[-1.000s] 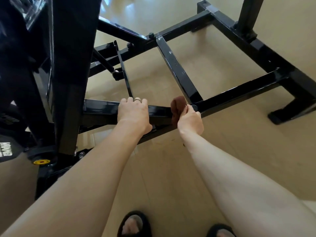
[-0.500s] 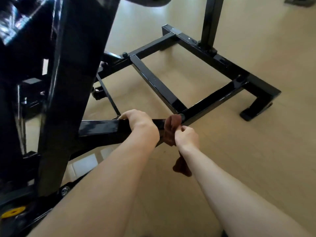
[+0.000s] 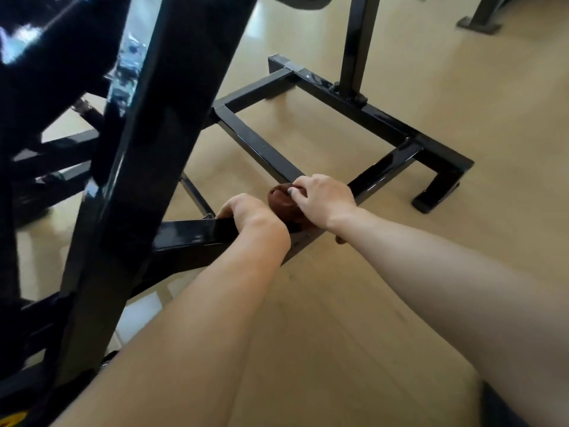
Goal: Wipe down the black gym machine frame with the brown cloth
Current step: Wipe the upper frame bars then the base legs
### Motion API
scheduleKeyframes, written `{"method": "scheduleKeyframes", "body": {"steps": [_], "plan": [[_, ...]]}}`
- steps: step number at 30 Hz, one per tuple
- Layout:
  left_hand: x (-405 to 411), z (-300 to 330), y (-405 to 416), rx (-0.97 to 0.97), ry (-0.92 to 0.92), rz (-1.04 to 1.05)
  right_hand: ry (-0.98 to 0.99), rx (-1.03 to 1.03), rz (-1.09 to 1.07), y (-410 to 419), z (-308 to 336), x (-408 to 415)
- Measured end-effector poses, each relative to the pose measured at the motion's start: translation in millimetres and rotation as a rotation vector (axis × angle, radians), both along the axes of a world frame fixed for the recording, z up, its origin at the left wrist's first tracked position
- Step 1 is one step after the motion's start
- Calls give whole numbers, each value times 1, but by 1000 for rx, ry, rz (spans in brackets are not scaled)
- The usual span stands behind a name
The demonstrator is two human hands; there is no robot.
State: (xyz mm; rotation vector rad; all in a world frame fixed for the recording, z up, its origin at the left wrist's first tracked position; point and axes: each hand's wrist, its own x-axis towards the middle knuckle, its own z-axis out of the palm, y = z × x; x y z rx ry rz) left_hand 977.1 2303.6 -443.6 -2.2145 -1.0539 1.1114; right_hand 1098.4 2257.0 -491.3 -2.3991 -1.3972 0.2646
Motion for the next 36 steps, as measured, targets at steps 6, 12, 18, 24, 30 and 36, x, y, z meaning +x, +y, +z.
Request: {"method": "scheduleKeyframes", "body": {"steps": [6,12,18,24,30,36], "plan": [[12,-13,6,14,-62,53,-83,-59,-42,-18,-51,29],[42,-63,-5,-126,-526,-104,-185,158,-20,-21,-86,53],[82,-90,7,-166,-535,-4,-233,172,7,-20,-112,99],[81,-107,4,-15,-551,-158,-248,220,-109,-18,-118,178],[85,-114,7,29,-555,-144,-177,249,-120,-7,-118,138],[83,-120,7,60,-589,-158,-199,263,23,-16,-136,99]]}}
